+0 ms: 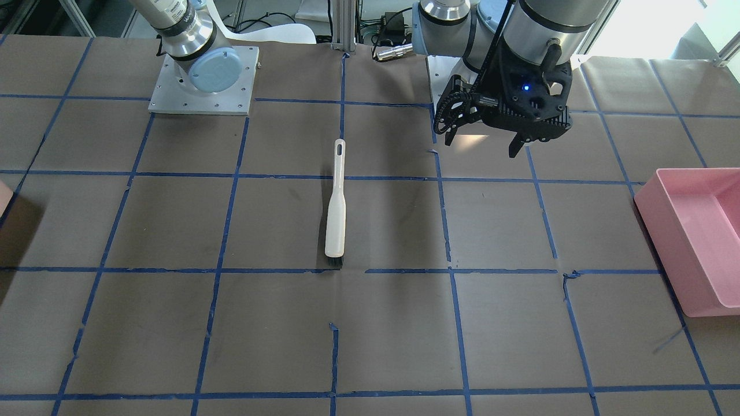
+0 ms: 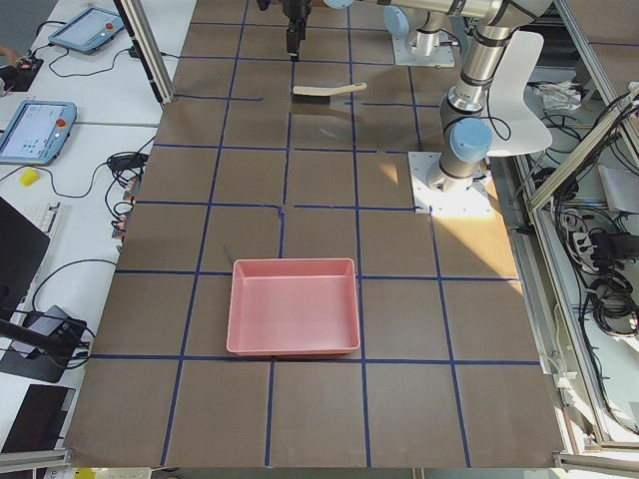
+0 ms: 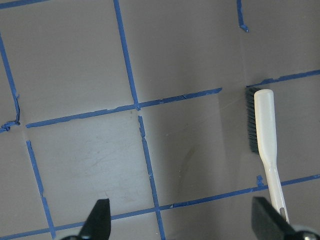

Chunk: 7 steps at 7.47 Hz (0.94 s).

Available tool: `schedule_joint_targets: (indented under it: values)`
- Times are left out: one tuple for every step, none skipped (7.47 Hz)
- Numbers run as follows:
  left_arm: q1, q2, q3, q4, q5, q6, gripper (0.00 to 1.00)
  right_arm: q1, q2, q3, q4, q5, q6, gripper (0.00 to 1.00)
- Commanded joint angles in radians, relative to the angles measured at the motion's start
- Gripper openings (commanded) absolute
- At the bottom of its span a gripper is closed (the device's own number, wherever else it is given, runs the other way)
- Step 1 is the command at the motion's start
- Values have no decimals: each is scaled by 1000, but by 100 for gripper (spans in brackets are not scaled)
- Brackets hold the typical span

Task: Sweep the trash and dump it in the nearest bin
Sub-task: 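Hold the dustpan tipped over the trash bag with the right gripper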

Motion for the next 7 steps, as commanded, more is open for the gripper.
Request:
schedule_joint_targets:
  values:
    - [1, 2, 0, 0, 1, 0, 100, 28, 0, 0, -76, 3, -51, 7]
    - [1, 2, 0, 0, -1, 0, 100, 37, -2, 0, -112, 6, -79, 7]
    - [1, 2, 0, 0, -2, 0, 100, 39, 1, 1, -112, 6, -85, 7]
    - [1, 2, 0, 0, -1, 0, 100, 45, 0, 2, -126, 6, -87, 8]
    - [0, 2, 0, 0, -4, 0, 100, 54, 1, 2, -174, 6, -103, 8]
    - [1, 2, 0, 0, -4, 0, 100, 60, 1, 3, -195, 6, -105, 8]
    - [1, 2, 0, 0, -4, 0, 100, 72, 4, 9, -239, 6, -105, 8]
